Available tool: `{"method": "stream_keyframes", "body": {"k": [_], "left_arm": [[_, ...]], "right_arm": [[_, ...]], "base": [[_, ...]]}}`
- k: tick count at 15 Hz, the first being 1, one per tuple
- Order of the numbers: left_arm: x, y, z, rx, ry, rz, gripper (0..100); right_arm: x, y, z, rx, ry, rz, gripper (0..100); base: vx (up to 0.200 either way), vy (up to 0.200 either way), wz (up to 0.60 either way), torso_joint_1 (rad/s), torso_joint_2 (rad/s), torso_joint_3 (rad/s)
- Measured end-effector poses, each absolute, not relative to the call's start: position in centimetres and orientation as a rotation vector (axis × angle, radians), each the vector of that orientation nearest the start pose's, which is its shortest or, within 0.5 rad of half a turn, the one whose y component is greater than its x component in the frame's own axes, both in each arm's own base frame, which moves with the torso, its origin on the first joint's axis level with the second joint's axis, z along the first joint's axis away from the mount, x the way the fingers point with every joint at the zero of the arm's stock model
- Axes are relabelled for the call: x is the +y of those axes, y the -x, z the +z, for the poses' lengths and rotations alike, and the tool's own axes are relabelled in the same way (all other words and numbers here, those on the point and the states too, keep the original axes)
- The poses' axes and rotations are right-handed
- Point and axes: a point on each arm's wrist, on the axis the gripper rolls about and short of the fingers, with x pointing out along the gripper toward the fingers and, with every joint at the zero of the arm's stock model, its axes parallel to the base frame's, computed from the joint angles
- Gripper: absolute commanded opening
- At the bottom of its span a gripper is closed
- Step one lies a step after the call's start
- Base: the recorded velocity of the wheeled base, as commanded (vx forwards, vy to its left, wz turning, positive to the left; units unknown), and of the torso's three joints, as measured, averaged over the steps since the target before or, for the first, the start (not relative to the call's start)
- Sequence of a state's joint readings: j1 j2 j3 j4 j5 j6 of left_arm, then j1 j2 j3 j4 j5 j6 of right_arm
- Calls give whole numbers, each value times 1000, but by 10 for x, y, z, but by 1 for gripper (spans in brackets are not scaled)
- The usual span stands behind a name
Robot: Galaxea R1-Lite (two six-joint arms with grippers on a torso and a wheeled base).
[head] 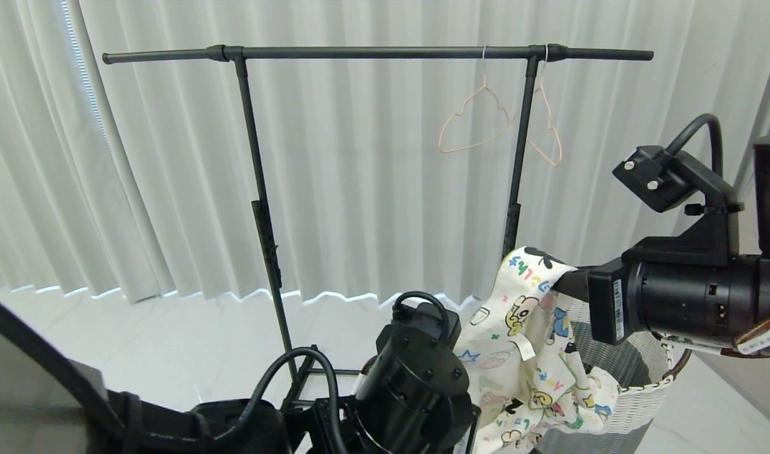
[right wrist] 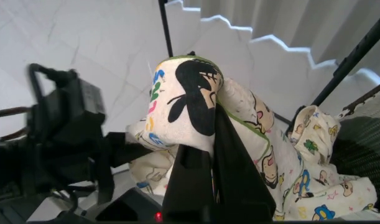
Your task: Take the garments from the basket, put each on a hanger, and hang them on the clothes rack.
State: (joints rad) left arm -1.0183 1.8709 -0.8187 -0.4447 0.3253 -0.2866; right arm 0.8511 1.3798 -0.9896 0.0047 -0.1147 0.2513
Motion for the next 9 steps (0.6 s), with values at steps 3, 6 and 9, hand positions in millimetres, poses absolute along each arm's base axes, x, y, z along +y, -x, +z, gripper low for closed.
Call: {"method": "stream_keyframes", "body": {"k": [3,6,9], "left_arm": [[-259,-167,147,493,-67,-581,0],[-228,-147,187,466,-52,-588,0],[-187,-122,224,446,-93,-600,0]], "right_arm": [[169,-152,263,410,-66,682,0],[170,-151,268,364,-87,700,0],[180,-149,275,295,-113,750,0]], "base": [[0,0,0,0,0,0],[0,0,0,0,0,0],[0,0,0,0,0,0]]}}
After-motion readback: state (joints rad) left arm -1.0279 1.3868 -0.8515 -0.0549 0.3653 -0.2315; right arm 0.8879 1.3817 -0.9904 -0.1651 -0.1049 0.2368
